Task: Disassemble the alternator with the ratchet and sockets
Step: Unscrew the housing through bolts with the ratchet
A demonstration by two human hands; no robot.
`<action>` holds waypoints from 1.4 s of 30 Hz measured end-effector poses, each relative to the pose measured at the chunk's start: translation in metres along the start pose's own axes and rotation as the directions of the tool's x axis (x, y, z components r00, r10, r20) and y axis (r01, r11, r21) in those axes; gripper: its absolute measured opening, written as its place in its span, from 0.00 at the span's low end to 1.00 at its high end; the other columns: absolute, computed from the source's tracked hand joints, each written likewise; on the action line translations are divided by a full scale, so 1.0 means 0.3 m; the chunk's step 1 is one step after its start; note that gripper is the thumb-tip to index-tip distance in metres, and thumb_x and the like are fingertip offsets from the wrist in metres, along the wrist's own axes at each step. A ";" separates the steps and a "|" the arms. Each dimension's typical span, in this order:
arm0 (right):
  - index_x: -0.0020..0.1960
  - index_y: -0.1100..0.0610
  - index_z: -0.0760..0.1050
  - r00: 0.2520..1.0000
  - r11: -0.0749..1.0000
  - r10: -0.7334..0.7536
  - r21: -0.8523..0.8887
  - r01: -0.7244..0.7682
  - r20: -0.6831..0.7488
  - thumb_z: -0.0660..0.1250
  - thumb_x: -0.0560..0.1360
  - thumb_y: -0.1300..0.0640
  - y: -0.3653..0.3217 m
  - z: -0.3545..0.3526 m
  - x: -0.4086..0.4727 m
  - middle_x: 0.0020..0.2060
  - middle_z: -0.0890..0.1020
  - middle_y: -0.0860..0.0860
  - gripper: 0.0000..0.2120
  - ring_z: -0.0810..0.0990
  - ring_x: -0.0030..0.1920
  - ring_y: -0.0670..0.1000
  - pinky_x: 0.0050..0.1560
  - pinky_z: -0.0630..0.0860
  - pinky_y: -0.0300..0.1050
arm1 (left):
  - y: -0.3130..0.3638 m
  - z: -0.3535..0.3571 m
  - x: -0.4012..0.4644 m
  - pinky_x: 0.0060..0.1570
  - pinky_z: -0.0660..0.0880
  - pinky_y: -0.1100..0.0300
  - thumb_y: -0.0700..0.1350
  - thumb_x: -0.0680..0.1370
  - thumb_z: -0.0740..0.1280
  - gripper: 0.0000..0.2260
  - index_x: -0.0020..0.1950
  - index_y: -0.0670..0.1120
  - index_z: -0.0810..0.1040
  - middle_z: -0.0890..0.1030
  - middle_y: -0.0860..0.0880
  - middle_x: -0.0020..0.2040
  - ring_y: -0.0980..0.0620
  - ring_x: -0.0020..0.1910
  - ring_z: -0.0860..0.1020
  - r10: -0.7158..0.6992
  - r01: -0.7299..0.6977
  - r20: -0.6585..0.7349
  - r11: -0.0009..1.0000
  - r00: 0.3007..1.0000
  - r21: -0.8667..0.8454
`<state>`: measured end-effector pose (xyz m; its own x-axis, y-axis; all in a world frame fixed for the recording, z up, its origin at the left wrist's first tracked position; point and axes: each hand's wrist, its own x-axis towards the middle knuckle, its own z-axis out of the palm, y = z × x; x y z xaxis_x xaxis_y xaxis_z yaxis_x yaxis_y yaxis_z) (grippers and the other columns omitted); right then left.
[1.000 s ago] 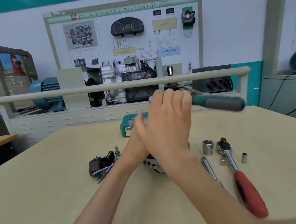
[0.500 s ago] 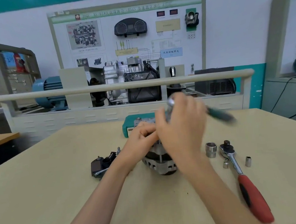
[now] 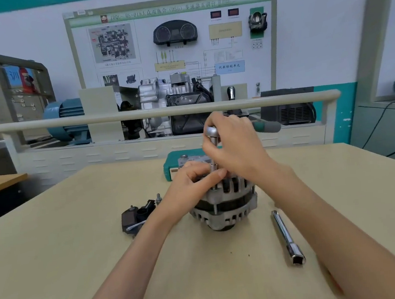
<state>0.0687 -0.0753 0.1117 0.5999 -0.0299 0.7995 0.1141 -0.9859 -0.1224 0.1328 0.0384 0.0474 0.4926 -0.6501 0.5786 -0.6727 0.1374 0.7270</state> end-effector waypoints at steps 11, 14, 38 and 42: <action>0.48 0.53 0.70 0.957 0.732 0.173 -0.620 -0.282 -0.232 0.67 0.70 0.51 -0.118 0.017 -0.077 0.39 0.78 0.51 0.10 0.75 0.40 0.53 0.40 0.61 0.46 | -0.021 0.007 0.000 0.43 0.70 0.64 0.38 0.77 0.65 0.16 0.34 0.55 0.83 0.80 0.57 0.34 0.59 0.39 0.75 -0.025 0.023 -0.090 1.000 0.996 -0.021; 0.45 0.52 0.70 0.976 0.837 0.040 -0.526 -0.149 -0.213 0.65 0.72 0.48 -0.101 0.015 -0.039 0.37 0.76 0.49 0.09 0.72 0.40 0.53 0.42 0.57 0.46 | -0.009 0.010 -0.007 0.43 0.74 0.66 0.40 0.78 0.64 0.14 0.38 0.54 0.83 0.82 0.55 0.37 0.59 0.40 0.78 -0.049 0.045 -0.061 0.997 0.997 -0.055; 0.36 0.63 0.71 0.990 0.953 0.129 0.284 -0.106 -0.062 0.62 0.76 0.56 -0.059 0.017 -0.005 0.29 0.73 0.57 0.13 0.71 0.36 0.54 0.46 0.66 0.47 | 0.000 0.003 -0.010 0.57 0.74 0.50 0.53 0.74 0.69 0.07 0.43 0.52 0.86 0.84 0.49 0.47 0.47 0.53 0.79 -0.090 0.081 -0.071 0.989 0.993 -0.122; 0.42 0.57 0.71 0.916 0.855 0.153 -0.414 -0.310 -0.370 0.63 0.67 0.50 -0.124 0.034 -0.103 0.35 0.72 0.53 0.10 0.69 0.38 0.54 0.45 0.59 0.48 | -0.009 0.027 -0.013 0.30 0.65 0.69 0.30 0.74 0.62 0.26 0.23 0.56 0.79 0.77 0.59 0.24 0.65 0.29 0.74 -0.101 0.094 -0.135 0.994 0.986 -0.061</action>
<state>0.0540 -0.0360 0.0855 0.2741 -0.2395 0.9314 -0.4168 -0.9024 -0.1093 0.1282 0.0345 0.0403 0.6284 -0.5534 0.5467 -0.5885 0.1215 0.7993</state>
